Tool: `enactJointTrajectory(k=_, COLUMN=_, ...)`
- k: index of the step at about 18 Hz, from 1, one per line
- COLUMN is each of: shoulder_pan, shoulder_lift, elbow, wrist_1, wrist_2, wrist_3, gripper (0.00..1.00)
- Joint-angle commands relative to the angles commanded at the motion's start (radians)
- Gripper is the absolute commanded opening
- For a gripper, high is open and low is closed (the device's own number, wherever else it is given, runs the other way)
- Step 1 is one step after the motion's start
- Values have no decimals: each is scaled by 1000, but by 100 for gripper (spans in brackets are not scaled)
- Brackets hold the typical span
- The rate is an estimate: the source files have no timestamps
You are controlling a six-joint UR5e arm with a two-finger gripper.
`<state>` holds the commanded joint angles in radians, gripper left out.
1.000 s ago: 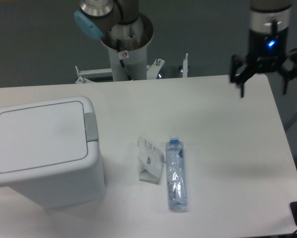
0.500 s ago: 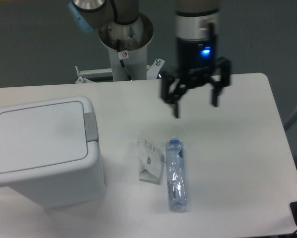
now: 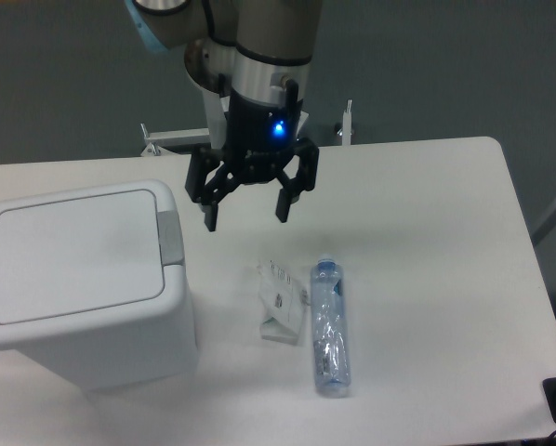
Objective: Open the trash can
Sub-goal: 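Move the open gripper toward the hinged lid of the white trash can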
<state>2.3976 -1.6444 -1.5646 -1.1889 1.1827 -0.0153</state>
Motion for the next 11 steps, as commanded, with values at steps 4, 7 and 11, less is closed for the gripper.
enactJointTrajectory(k=4, shoulder_pan=-2, shoulder_lift=0, elbow=-3, wrist_1=5, wrist_2=-5, wrist_3=0, gripper=100)
enactJointTrajectory(k=7, shoulder_pan=-5, shoulder_lift=-5, elbow=-8, wrist_1=6, wrist_2=-5, wrist_3=0, gripper=100)
enactJointTrajectory(k=11, shoulder_pan=-12, shoulder_lift=-9, elbow=-12, wrist_1=8, wrist_2=-5, wrist_3=0, gripper=100)
